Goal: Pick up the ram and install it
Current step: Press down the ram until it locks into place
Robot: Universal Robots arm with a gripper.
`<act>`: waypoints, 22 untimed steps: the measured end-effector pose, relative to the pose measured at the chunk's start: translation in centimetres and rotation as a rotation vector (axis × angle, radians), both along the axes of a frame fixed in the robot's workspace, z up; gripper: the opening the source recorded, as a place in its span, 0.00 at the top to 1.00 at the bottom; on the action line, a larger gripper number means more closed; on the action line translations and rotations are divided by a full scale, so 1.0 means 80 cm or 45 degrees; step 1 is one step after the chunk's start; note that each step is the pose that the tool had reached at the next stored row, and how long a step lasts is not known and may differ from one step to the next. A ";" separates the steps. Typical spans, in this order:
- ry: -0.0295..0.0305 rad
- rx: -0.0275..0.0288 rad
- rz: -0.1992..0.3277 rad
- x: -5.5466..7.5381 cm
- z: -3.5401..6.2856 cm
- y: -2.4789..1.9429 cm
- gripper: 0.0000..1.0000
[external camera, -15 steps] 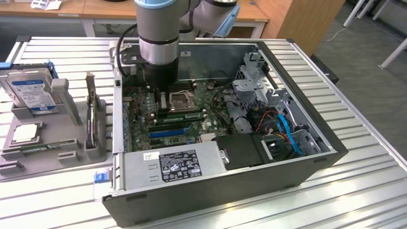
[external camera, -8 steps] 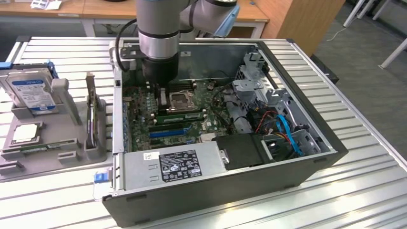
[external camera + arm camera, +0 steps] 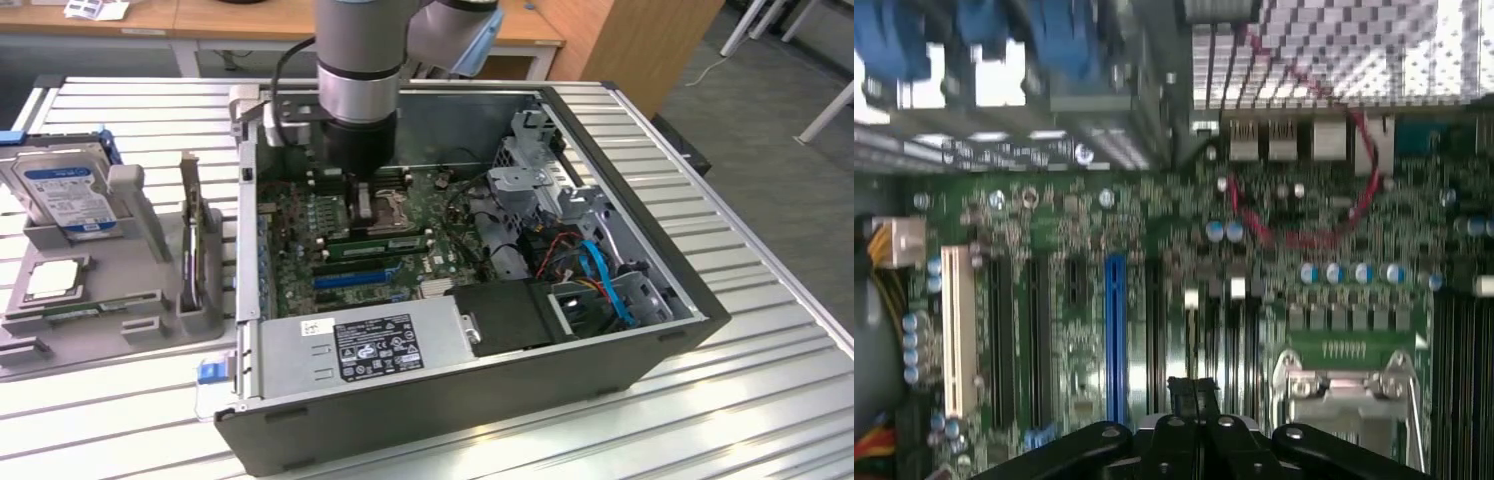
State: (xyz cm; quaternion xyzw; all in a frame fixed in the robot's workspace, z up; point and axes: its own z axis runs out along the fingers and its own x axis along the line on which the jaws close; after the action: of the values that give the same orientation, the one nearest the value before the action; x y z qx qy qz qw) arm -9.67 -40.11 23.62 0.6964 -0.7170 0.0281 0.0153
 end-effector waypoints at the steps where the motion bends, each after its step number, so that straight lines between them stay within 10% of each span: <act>1: 0.0016 -0.0001 0.000 0.004 0.000 0.0000 0.89; 12: 0.0106 -0.0003 0.002 0.031 0.002 0.0000 0.89; 22: 0.0107 -0.0001 0.002 0.030 0.059 0.0000 0.89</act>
State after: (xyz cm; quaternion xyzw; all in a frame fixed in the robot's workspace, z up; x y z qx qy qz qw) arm -7.23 -40.11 28.30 0.6971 -0.7163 0.0252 0.0183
